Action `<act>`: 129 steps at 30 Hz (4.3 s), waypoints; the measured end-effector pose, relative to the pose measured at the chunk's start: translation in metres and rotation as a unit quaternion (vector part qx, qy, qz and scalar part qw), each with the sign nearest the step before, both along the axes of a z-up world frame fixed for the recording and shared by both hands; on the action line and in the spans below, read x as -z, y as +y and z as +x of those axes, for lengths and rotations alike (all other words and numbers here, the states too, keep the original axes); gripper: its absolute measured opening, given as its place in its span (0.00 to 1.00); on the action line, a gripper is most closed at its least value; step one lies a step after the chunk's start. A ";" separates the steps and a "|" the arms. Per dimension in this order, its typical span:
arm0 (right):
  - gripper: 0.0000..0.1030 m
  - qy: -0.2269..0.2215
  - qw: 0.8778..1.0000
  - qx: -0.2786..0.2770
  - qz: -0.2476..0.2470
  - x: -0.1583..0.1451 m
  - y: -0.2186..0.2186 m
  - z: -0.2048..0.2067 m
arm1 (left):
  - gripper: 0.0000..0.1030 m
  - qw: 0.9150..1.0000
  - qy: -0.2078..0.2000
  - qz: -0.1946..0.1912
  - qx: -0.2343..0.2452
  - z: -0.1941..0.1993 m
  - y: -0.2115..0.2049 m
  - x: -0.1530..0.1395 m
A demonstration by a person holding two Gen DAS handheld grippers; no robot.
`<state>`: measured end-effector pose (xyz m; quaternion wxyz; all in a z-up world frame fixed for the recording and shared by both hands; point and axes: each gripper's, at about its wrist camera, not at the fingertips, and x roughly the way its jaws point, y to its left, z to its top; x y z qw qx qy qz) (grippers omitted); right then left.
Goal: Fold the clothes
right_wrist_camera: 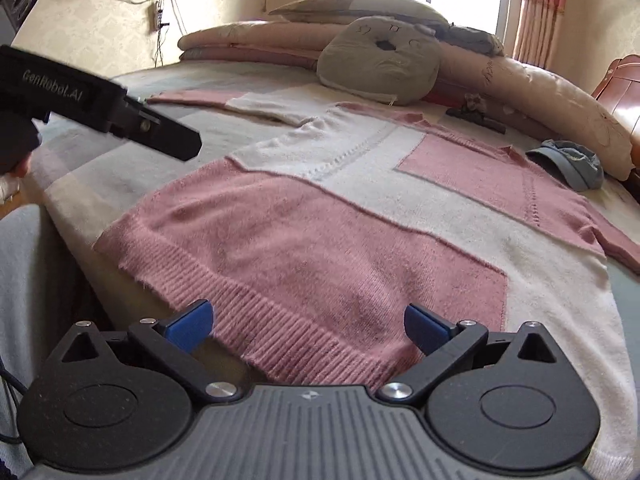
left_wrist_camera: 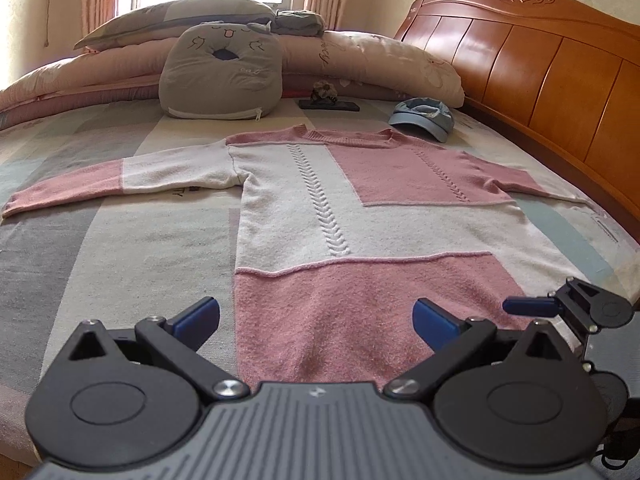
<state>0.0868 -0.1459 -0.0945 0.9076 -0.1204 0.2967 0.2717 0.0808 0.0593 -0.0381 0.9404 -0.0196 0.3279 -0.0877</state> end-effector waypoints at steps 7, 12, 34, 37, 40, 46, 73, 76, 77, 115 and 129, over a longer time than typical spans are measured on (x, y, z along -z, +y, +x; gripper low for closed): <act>1.00 0.009 0.999 0.026 0.017 0.001 -0.010 0.012 | 0.99 1.000 -0.001 0.007 0.000 -0.005 -0.005 -0.006; 1.00 0.045 0.999 0.022 0.012 0.009 -0.024 -0.002 | 0.99 1.000 0.009 0.012 -0.004 -0.003 -0.010 -0.004; 1.00 0.078 0.973 0.164 0.139 -0.005 -0.114 0.063 | 0.99 0.999 0.026 0.010 0.019 -0.001 -0.025 0.002; 1.00 0.072 0.972 0.171 0.147 -0.010 -0.118 0.068 | 0.99 0.999 0.027 0.010 0.023 -0.001 -0.028 0.003; 1.00 0.065 0.970 0.177 0.154 -0.015 -0.122 0.073 | 0.99 0.999 0.029 0.015 0.024 -0.001 -0.030 0.003; 1.00 0.098 0.949 0.256 0.155 0.005 -0.138 0.085 | 0.99 0.999 0.029 0.020 0.022 -0.002 -0.031 0.003; 1.00 0.016 0.976 0.215 0.037 0.017 -0.073 0.025 | 0.99 0.997 0.043 0.031 0.064 0.007 -0.056 0.008; 1.00 0.020 0.976 0.214 0.035 0.015 -0.073 0.026 | 0.99 0.995 0.036 0.036 0.084 0.015 -0.067 0.003; 1.00 0.025 0.976 0.214 0.035 0.014 -0.073 0.026 | 0.99 0.995 0.035 0.038 0.090 0.021 -0.072 0.002; 1.00 0.030 0.964 0.265 0.017 0.015 -0.113 0.020 | 0.99 0.987 0.066 0.052 0.138 0.044 -0.082 0.053; 1.00 0.044 0.970 0.238 0.009 0.012 -0.116 0.022 | 0.99 1.000 0.011 -0.005 0.012 0.166 0.061 -0.034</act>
